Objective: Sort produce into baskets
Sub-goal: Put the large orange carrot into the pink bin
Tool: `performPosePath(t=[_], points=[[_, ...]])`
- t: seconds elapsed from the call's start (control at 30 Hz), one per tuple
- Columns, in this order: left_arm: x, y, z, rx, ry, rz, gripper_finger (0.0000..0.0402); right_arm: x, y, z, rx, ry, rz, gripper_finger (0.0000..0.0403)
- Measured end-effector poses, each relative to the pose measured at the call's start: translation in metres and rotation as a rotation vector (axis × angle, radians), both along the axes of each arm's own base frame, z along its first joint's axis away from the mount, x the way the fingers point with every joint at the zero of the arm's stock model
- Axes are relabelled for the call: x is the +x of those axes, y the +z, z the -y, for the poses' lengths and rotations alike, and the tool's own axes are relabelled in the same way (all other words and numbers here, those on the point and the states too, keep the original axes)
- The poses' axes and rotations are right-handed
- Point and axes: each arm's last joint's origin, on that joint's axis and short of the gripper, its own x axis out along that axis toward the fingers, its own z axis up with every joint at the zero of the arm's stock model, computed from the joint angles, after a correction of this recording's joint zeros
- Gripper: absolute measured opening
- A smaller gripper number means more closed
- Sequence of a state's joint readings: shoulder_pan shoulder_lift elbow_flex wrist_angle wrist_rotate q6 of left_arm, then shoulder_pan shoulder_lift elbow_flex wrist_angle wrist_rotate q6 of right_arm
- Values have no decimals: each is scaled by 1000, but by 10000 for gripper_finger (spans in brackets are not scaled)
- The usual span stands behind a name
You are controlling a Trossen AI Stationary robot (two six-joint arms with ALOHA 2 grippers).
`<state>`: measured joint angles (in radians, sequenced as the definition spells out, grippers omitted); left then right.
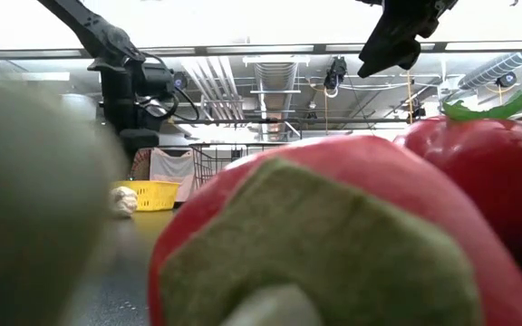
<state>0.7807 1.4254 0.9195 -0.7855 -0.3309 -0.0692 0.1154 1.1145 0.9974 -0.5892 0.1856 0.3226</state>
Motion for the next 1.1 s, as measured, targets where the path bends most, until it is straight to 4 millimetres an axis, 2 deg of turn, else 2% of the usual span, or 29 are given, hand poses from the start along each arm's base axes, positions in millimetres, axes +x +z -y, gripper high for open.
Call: performPosePath(t=[0.2,0.3,0.4,0.57,0.83,0.93,1.1], points=[[0,3,1,8,-1,8,111,0,0,0,4,-4,1,201],[0,14,7,4,5,35,118,0,0,0,21,-18,3,201],[3,28,22,13,-14,112,119,0,0,0,74,-59,4,201],[12,54,63,87,-139,270,119,-1,0,-3,196,-61,-10,201],[33,90,138,194,-474,603,119,-11,-8,-16,297,-122,-124,201],[39,97,161,240,-570,666,120,-15,-10,-23,322,-128,-164,201],[43,101,189,251,-716,702,120,-28,-16,-36,262,-7,-301,201]])
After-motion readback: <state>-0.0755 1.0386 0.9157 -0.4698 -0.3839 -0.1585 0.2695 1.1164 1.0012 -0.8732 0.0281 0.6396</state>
